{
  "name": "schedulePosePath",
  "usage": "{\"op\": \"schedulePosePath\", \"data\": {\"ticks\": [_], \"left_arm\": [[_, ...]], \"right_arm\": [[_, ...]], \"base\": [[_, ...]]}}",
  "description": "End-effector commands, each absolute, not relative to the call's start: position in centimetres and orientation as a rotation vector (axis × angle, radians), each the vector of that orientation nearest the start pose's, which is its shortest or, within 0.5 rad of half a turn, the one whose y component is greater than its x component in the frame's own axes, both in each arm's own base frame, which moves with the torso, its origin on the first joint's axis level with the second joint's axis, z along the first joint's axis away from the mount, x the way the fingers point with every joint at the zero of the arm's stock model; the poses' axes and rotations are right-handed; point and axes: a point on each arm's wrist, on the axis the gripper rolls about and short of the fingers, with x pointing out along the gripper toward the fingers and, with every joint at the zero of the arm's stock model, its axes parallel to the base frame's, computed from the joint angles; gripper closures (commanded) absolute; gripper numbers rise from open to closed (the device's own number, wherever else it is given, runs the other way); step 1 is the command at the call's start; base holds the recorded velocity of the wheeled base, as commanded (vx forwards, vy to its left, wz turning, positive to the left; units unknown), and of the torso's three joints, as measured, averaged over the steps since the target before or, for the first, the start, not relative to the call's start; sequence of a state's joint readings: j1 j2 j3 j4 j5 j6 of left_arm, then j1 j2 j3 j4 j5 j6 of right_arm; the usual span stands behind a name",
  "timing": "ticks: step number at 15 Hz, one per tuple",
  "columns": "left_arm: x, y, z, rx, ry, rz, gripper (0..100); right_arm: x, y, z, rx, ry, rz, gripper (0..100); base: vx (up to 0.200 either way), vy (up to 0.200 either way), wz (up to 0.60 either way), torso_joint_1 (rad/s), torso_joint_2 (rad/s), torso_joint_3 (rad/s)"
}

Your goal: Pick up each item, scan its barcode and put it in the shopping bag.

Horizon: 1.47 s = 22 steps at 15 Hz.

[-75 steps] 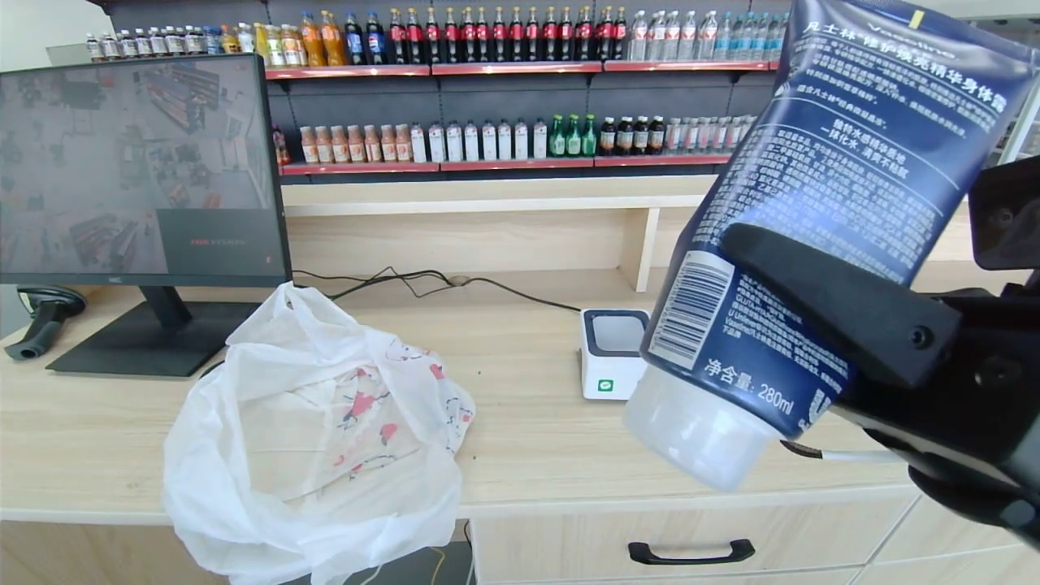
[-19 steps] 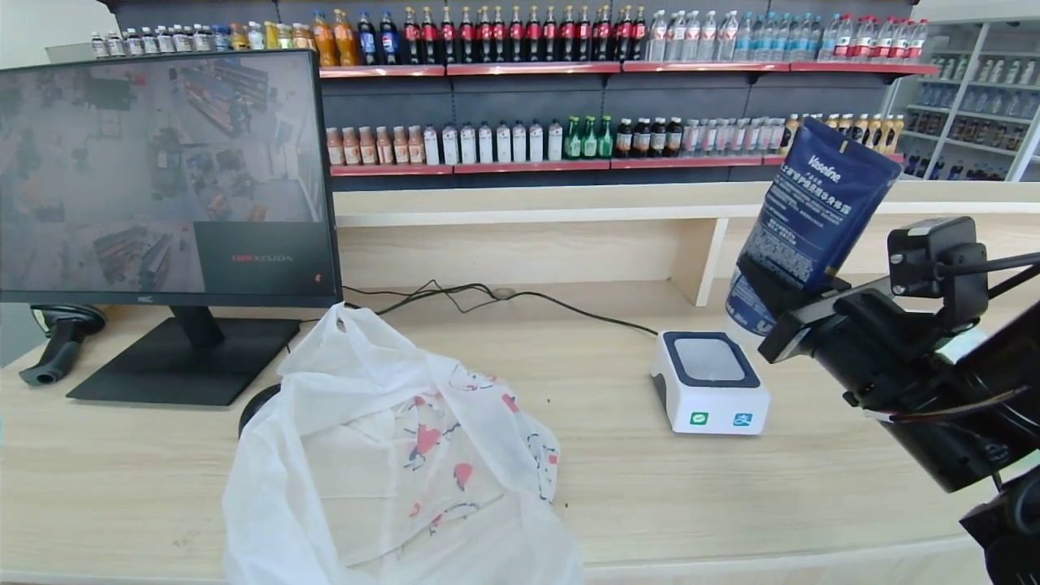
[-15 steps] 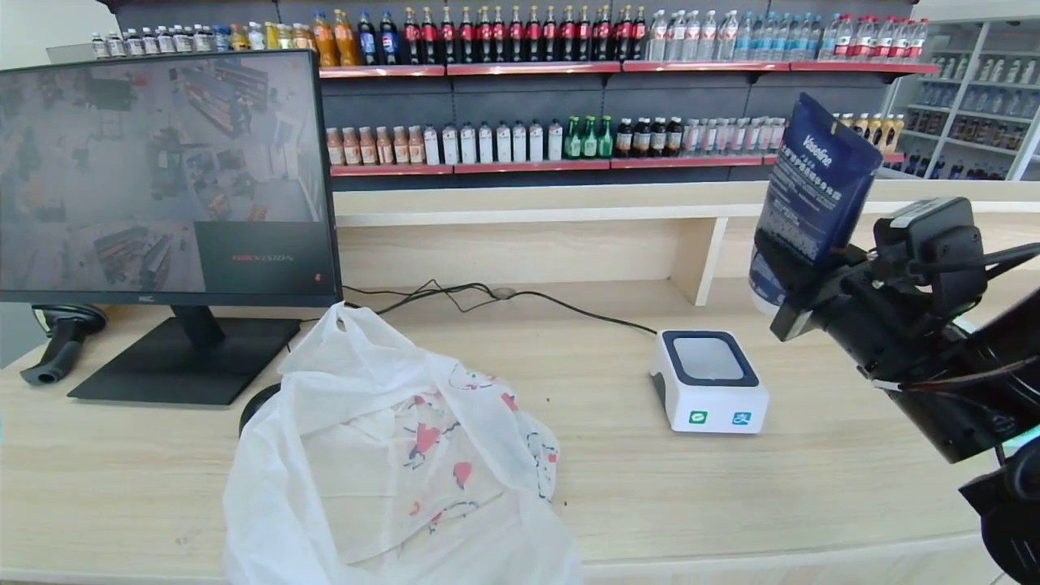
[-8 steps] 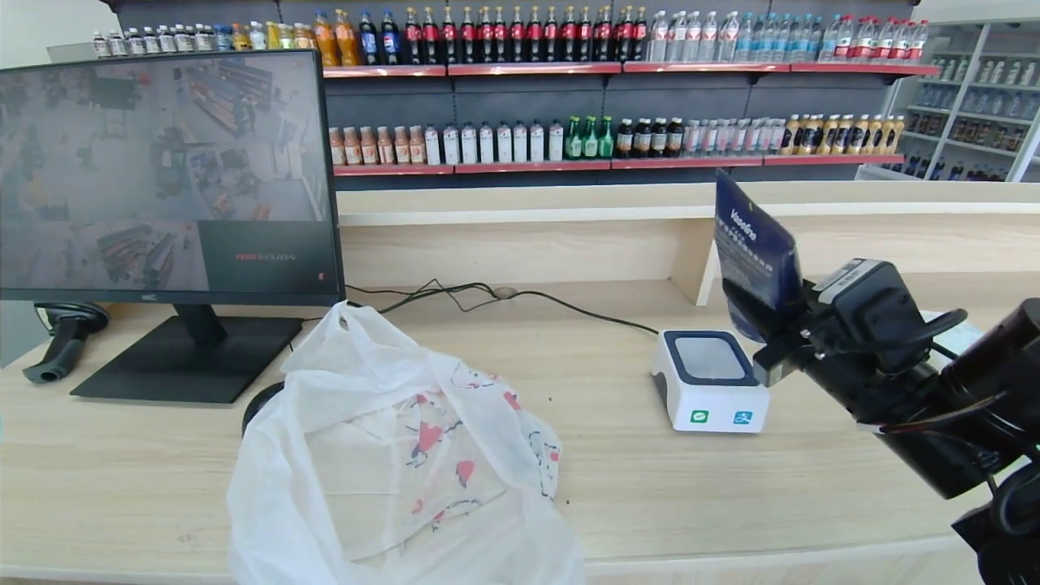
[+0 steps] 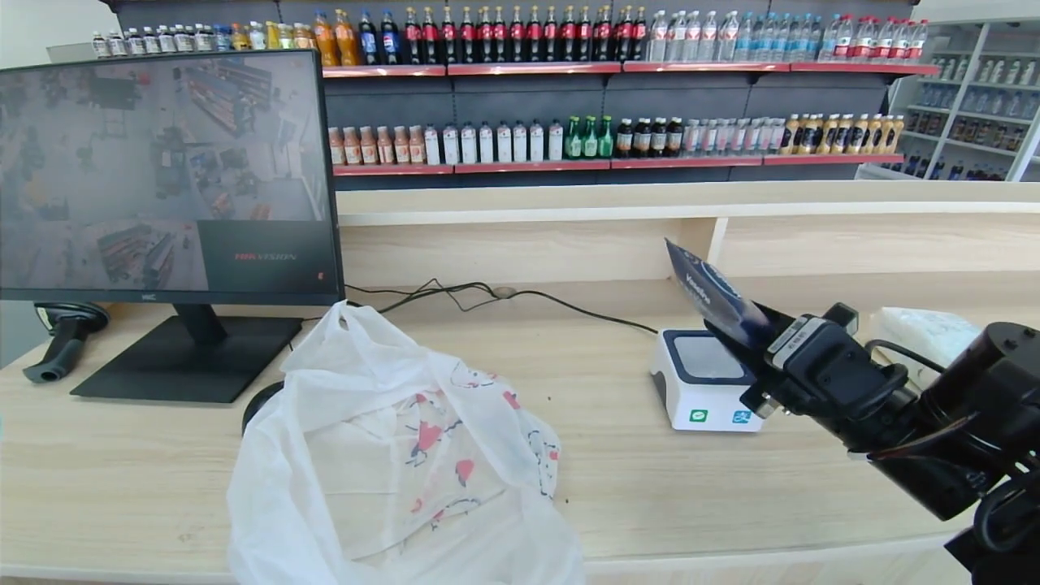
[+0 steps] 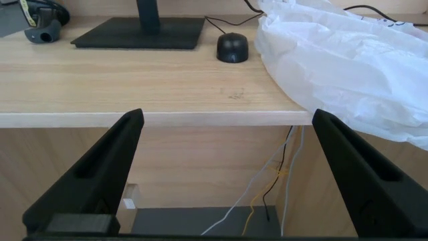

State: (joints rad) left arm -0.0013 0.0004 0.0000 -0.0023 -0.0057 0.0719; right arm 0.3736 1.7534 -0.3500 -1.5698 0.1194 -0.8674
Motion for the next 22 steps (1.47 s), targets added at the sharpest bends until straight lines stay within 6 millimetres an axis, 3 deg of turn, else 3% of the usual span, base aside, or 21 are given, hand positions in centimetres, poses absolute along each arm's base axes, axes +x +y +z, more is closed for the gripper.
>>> {"op": "schedulePosePath", "data": {"ticks": [1,7,22], "left_arm": [[-2.3,0.0,7.6,0.074,-0.003,-0.008,0],[-2.3,0.0,7.6,0.074,-0.002,-0.008,0],[-2.3,0.0,7.6,0.064,-0.002,-0.008,0]], "right_arm": [[24.5,9.8,14.6,-0.837,-0.356,0.414,100],[26.3,9.1,14.3,-0.869,-0.394,0.461,100],[26.1,8.6,13.0,-0.871,-0.33,0.474,100]], "base": [[0.0,0.0,0.0,0.0,0.0,0.0],[0.0,0.0,0.0,0.0,0.0,0.0],[0.0,0.0,0.0,0.0,0.0,0.0]]}}
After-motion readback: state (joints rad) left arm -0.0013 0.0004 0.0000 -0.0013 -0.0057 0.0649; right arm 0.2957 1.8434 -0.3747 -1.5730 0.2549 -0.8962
